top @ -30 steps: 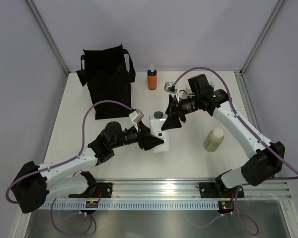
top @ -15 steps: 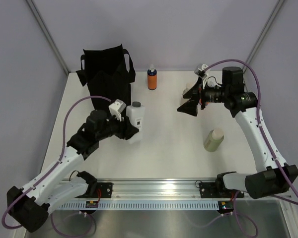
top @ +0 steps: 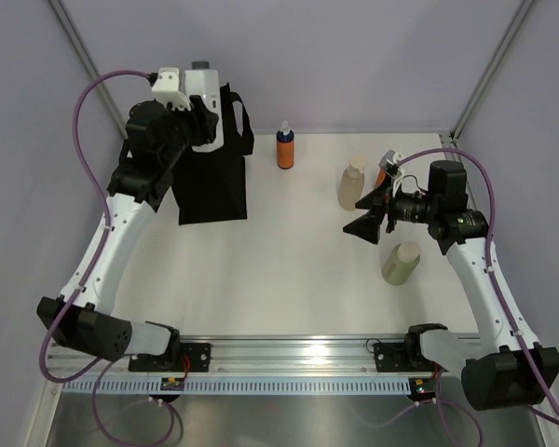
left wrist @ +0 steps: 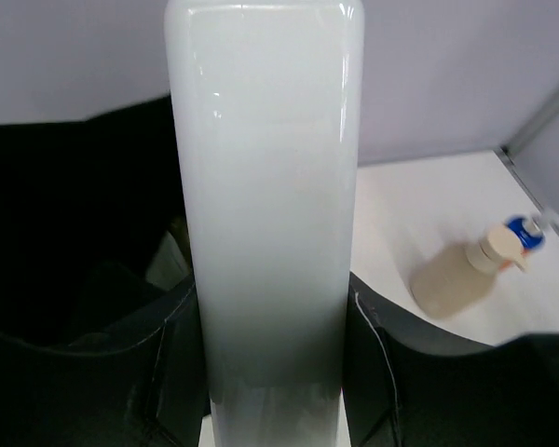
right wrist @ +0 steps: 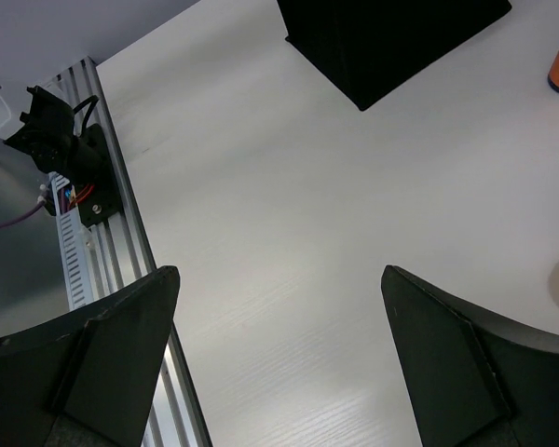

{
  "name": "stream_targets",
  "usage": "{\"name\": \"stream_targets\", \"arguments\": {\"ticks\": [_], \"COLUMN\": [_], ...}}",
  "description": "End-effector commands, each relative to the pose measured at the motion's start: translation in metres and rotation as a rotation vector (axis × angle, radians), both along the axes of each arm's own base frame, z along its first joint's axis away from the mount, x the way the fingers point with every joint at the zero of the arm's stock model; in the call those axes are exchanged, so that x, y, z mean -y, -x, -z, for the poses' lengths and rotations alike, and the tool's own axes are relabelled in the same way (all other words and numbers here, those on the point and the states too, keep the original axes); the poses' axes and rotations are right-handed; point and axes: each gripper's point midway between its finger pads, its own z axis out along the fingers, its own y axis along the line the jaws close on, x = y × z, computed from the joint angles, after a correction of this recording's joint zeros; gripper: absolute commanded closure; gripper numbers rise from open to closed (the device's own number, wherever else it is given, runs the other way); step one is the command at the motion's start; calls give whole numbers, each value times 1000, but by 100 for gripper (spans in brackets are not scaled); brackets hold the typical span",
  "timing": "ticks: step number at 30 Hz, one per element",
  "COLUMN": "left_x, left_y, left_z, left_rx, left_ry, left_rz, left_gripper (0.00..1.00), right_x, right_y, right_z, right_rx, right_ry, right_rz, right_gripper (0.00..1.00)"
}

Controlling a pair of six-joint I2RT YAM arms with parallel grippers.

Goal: Place the personal care products into the canvas bag

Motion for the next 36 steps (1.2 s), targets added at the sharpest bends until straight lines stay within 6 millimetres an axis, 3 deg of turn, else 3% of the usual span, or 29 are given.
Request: {"name": "stream_targets", "arguments": {"ticks": [1, 2, 3, 5, 8, 11, 15, 19, 20, 23, 24, 26, 30, 36], "left_x": [-33, -32, -35, -42, -61, -77, -75, -51, -44, -32, -32, -29, -40, -56], "left_y": [-29, -46, -50, -73, -88, -106, -125, -123, -120, -103, -98, -88, -91, -104], "left_z": [-101, -93, -110, -102, -112, -103, -74, -33, -13, 5, 27, 38, 78, 109], "left_rx": [304, 288, 322, 314, 340, 325, 265, 171, 129, 100, 58, 42, -65, -191], "left_ry": [119, 102, 102, 64, 59, 42, -32, -68, -75, -83, -96, -106, -122, -95], "left_rz": [-151, -161, -173, -204, -250, -278, -232, -85, -44, 43, 57, 86, 36, -44], "left_gripper": [100, 100, 100, 100, 100, 100, 100, 100, 100, 100, 100, 100, 100, 99], "right_x": [5, 6, 10, 14, 20, 23, 23, 24, 25, 24, 25, 25, 24, 25], "right_y": [6, 8, 8, 8, 6, 4, 2, 0, 0, 0, 0, -1, 0, -1], "right_z": [-7, -4, 2, 5, 9, 14, 17, 18, 18, 19, 19, 19, 19, 20], "right_rx": [78, 76, 65, 66, 58, 52, 39, 39, 44, 43, 40, 39, 26, 31], "right_ry": [-40, -47, -51, -58, -67, -63, -58, -53, -51, -48, -48, -50, -55, -44], "right_rz": [-28, -42, -32, -32, -23, -19, -18, -15, -13, -13, -11, -14, -24, -16], "right_gripper": [0, 0, 1, 0, 1, 0, 1, 0, 1, 1, 0, 0, 1, 1]}}
